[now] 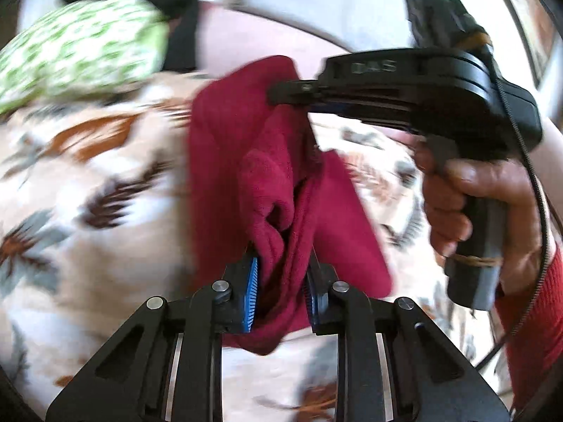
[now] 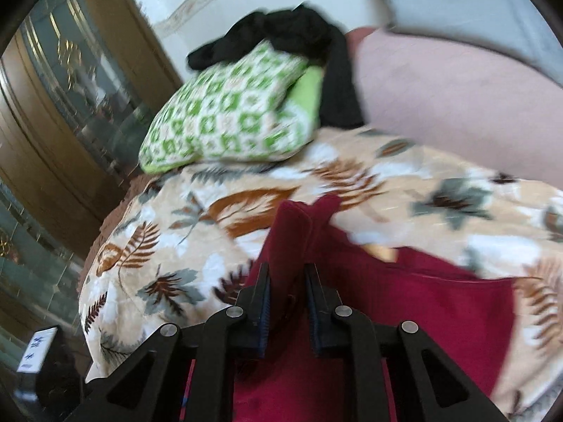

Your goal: Fold small clothes

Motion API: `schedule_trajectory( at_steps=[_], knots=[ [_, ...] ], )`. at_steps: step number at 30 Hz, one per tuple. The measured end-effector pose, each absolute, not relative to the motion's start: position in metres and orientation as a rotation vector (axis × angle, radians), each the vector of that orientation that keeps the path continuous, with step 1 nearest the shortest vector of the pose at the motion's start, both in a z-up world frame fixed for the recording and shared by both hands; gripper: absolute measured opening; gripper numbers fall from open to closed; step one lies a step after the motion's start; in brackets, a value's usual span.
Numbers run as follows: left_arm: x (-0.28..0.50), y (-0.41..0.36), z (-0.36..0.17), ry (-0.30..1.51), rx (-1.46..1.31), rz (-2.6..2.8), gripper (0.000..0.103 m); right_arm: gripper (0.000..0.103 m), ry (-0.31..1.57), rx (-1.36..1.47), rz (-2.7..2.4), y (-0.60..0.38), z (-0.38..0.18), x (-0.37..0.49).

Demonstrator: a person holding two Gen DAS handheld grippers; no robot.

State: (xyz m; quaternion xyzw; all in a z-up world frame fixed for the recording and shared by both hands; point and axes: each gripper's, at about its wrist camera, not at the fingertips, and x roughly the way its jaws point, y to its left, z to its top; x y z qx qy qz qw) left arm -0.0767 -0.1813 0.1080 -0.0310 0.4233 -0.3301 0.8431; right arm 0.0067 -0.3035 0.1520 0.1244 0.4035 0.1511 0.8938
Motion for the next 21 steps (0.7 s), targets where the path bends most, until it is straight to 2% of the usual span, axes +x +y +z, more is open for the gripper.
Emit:
schedule_trajectory(
  at_steps=[6,9,11,13,15,16,18,20,21],
  knots=[
    [-0.09,-0.271,0.088,0.935,0.035,-0.805,0.021,0.016,0.835,0.328,0.149,-0.396,0.138,-0.027],
    [-0.091,-0.296,0.063,0.989,0.076,-0.8,0.021,0.014,0.889,0.342,0.053,-0.427,0.105,-0.032],
    [-0.089,-0.305,0.046,1.034,0.103,-0.791,0.021,0.008,0.937,0.346,-0.005,-0.435,0.078,-0.028],
    [-0.092,-0.306,0.047,1.027,0.131,-0.782,0.022,0.008,0.974,0.366,-0.034,-0.439,0.054,-0.023],
    [-0.097,-0.297,0.06,1.011,0.155,-0.795,0.034,0.009,0.952,0.391,-0.041,-0.44,0.049,-0.025],
    [-0.099,-0.29,0.067,1.002,0.157,-0.804,0.037,0.01,0.93,0.404,-0.041,-0.443,0.054,-0.029],
    [-0.105,-0.271,0.085,0.951,0.154,-0.819,0.048,0.021,0.903,0.416,-0.056,-0.447,0.064,-0.039],
    [-0.107,-0.247,0.099,0.893,0.178,-0.776,0.05,0.027,0.867,0.441,-0.032,-0.449,0.08,-0.059],
    [-0.109,-0.238,0.099,0.874,0.193,-0.743,0.05,0.035,0.856,0.458,-0.004,-0.449,0.085,-0.07]
  ],
)
